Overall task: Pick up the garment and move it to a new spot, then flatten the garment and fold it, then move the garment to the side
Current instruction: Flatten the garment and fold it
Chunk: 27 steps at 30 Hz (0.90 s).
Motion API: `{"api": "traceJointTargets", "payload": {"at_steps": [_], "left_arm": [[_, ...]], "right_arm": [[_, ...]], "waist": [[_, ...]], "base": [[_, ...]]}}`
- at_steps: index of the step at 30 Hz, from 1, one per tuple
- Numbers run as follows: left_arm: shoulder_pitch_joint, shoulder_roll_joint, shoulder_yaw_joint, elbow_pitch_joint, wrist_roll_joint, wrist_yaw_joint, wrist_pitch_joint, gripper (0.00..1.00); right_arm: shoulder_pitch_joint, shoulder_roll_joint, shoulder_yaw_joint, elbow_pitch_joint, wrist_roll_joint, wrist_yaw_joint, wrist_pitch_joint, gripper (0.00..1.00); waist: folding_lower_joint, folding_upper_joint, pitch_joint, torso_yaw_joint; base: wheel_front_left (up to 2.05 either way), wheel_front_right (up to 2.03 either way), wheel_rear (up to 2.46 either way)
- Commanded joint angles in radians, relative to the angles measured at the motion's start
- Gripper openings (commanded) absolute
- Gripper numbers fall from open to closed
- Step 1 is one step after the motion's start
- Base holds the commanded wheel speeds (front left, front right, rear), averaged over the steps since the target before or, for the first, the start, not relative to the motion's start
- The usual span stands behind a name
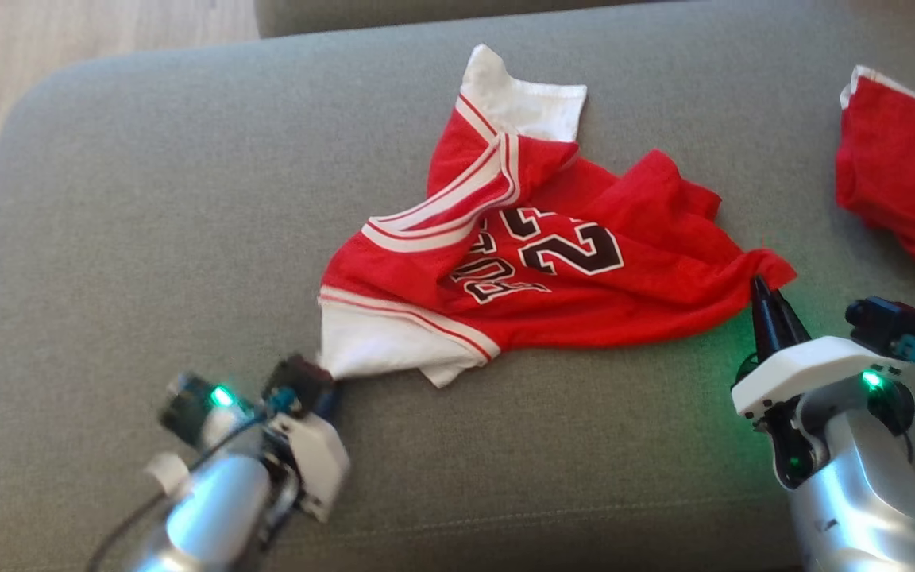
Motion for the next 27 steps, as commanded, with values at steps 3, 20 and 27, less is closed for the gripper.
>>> {"api": "traceJointTargets", "payload": {"at_steps": [3, 20, 27], "left_arm": [[0.018, 0.013, -0.083, -0.127, -0.244, -0.005, 0.041, 0.00], [0.115, 0.338, -0.045, -0.914, -1.123, -0.004, 0.259, 0.00], [0.161, 0.312, 0.098, -1.079, -1.369, 0.015, 0.241, 0.00]], "right_arm": [[-0.025, 0.000, 0.042, -0.058, -0.005, 0.000, -0.014, 0.00], [-0.027, 0.000, -0.009, -0.317, -0.049, 0.000, 0.070, 0.00], [-0.038, 0.000, -0.022, -0.482, -0.014, 0.000, 0.122, 0.00]], "waist": [[0.0000, 0.0000, -0.033, 0.013], [0.0000, 0.0000, -0.101, 0.027], [0.0000, 0.0000, -0.115, 0.020]], "base": [[0.00, 0.00, 0.00], [0.00, 0.00, 0.00], [0.00, 0.00, 0.00]]}}
